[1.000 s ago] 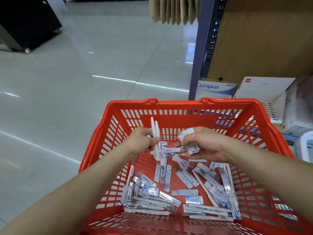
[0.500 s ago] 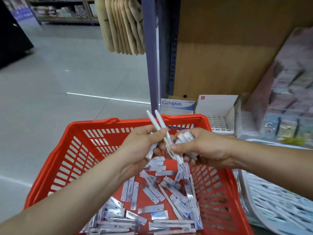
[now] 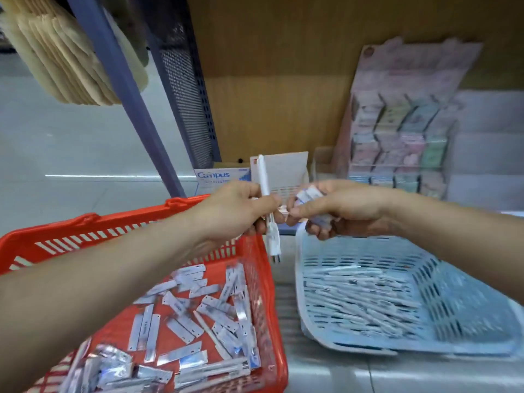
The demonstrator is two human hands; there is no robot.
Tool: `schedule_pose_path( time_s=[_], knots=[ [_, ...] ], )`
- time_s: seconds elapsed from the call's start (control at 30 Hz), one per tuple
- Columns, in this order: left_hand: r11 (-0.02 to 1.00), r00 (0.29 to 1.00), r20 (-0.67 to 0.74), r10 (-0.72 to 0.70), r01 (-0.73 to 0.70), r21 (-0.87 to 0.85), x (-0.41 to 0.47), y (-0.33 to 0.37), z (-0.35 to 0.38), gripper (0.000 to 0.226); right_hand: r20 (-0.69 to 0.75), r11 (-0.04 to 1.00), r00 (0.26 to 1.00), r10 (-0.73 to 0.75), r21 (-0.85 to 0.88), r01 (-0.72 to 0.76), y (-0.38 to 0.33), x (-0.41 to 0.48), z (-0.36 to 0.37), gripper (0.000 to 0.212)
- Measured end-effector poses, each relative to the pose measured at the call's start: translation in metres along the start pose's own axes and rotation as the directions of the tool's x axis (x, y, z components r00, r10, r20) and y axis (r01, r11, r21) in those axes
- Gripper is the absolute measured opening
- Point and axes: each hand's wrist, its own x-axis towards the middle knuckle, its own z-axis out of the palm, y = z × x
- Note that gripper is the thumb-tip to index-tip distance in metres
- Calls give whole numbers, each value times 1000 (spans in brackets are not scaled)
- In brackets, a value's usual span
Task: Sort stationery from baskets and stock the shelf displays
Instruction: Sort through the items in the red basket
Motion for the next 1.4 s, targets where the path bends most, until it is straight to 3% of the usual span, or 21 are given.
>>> schedule_pose_path(
  time_s=[0.17,0.27,0.4,0.5,0.57,0.63,0.7,0.73,0.8,0.9,0.97,1.07,1.13,1.2,1.27,1.33,1.4],
  knots=[
    [945,964,265,-5,-82,315,28,8,76,18,-286,879,957,-50,442,178,29,-54,-68,17],
    [772,914,404,-45,-225,595,46,-6,136,23,-404,766,915,1,588,259,69,-67,-86,16],
    [571,886,431,-173,-266,777,67,-46,198,26,-465,638,876,129,715,286,118,-78,-97,10],
    [486,887,381,-259,-222,846,79,-83,219,33,-456,577,870,189,768,277,144,-86,-100,26],
    [515,906,312,-286,-129,847,87,-96,221,39,-466,528,860,206,793,303,155,-90,-101,31],
    [672,929,221,-298,40,739,95,-94,222,37,-484,500,851,203,799,335,162,-93,-102,34],
    [884,949,141,-284,202,423,98,-72,224,22,-511,500,835,204,788,359,167,-94,-102,35],
    [941,950,126,-285,252,226,99,-55,224,23,-517,499,830,207,786,365,168,-95,-102,34],
    [951,953,147,-266,284,-121,99,-20,227,39,-506,479,837,209,799,363,170,-94,-103,33],
    [918,955,253,-153,232,-322,96,14,230,55,-477,423,863,167,825,374,169,-93,-103,28],
    [953,952,300,-62,146,-267,94,24,236,57,-455,393,885,99,835,385,169,-96,-106,29],
    [996,973,217,83,-75,-45,89,29,247,48,-422,377,906,0,840,391,166,-104,-111,27],
    [958,952,205,229,-258,127,86,34,258,48,-442,392,896,-37,819,420,166,-109,-116,20],
    [885,912,258,318,-383,265,83,41,271,53,-500,489,866,-31,748,449,166,-115,-122,15],
    [889,891,307,334,-406,210,84,51,283,62,-553,558,833,-19,686,468,167,-127,-138,14],
    [912,885,316,341,-393,115,89,57,300,67,-632,554,775,3,646,525,170,-147,-163,16],
    [895,892,305,334,-402,193,97,53,320,59,-729,538,683,50,596,596,178,-170,-195,15]
  ],
)
